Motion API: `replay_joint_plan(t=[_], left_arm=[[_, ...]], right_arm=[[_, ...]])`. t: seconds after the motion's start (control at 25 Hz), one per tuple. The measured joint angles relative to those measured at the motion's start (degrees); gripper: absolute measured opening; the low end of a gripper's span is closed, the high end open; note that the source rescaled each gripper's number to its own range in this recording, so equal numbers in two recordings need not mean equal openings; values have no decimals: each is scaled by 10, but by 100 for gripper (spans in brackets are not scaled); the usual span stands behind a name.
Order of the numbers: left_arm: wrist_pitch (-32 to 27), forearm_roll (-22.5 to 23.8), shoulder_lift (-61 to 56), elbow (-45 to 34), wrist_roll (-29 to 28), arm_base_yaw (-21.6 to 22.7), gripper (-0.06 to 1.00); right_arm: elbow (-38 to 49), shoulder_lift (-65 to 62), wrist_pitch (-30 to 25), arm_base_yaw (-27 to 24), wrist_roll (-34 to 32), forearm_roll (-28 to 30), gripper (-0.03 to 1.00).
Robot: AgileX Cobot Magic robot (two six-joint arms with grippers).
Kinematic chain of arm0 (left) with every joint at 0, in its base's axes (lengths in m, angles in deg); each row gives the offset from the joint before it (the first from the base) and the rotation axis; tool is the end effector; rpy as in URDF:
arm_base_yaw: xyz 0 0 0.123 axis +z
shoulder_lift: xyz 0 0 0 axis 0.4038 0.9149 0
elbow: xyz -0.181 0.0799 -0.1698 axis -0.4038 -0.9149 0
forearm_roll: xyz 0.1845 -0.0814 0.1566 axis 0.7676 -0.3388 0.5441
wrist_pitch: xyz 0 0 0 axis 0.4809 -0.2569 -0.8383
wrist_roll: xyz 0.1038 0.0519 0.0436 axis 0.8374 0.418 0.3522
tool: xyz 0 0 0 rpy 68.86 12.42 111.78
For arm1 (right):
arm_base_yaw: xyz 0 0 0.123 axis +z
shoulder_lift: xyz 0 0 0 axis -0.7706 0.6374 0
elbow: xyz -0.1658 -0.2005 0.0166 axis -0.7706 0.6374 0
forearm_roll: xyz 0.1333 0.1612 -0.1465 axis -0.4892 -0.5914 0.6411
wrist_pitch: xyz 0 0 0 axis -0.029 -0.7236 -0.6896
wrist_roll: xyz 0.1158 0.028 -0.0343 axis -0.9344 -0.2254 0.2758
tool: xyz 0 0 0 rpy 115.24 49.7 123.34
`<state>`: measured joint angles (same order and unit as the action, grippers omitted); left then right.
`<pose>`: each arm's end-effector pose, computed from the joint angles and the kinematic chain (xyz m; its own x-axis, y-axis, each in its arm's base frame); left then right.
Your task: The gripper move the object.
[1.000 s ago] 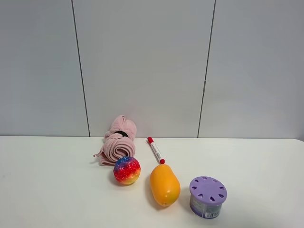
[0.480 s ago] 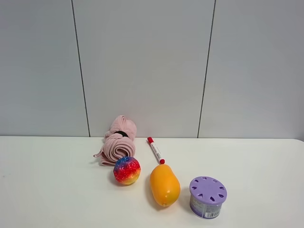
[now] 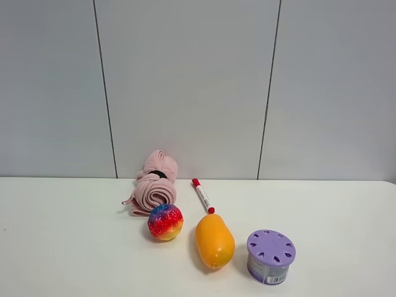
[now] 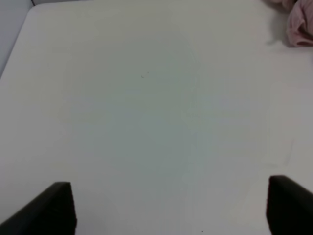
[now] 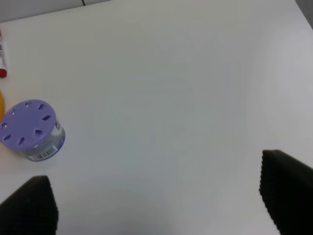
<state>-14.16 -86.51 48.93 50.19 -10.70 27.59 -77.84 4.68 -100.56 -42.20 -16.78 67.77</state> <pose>0.0512 0.0056 0.2670 -0.4424 0.0230 -0.8965 -0.0585 0.9968 0.0544 0.0533 0.0004 0.2616 -0.4618 0.0488 -0.8856 -0.0391 0.9964 0.0752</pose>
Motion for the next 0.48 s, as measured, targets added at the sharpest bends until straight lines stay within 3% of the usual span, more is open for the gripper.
replay_joint_plan(t=[0.48], left_arm=[[0,0,0,0,0,0,100]], right_arm=[[0,0,0,0,0,0,98]])
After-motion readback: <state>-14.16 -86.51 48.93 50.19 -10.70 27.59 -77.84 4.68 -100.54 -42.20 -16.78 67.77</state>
